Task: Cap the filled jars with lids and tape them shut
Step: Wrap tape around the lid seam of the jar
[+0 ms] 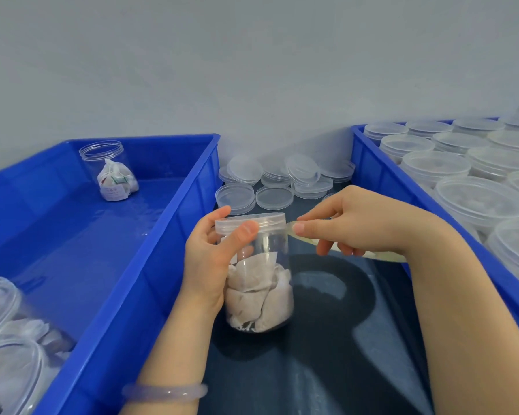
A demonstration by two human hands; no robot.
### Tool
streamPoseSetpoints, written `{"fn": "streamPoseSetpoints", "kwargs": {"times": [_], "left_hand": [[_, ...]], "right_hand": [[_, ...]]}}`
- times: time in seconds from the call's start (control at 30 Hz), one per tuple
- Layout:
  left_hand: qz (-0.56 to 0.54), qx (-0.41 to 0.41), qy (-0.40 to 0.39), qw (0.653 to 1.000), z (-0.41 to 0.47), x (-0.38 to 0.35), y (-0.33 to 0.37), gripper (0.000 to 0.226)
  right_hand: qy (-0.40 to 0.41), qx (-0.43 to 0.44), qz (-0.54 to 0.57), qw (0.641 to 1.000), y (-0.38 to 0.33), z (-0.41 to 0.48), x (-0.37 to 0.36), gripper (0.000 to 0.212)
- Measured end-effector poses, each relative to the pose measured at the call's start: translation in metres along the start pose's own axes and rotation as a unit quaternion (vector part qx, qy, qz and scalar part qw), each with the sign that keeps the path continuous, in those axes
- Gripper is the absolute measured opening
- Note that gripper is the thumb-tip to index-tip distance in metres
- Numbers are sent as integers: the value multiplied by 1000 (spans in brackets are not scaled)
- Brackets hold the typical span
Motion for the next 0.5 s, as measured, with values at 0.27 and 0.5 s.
{"fn": "streamPoseSetpoints", "kwargs": {"times": [0.27, 0.5], "left_hand": [[-48, 19, -32, 998, -2, -5, -9, 96], [94, 30, -100, 990, -7, -11, 0, 76]], "right_hand": [[-8, -6, -13, 1000, 2, 10, -8, 61], [-12, -10, -51, 999, 2, 6, -10, 83]]}}
Point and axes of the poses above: each hand's wrist, its own z-axis towards the middle knuckle, its own x-axis out of the back of the hand, y = z × x, the point moved 10 cm from there along z, towards the middle knuckle, and after that the axes turned 8 degrees about -x, right-handed, at the moved point
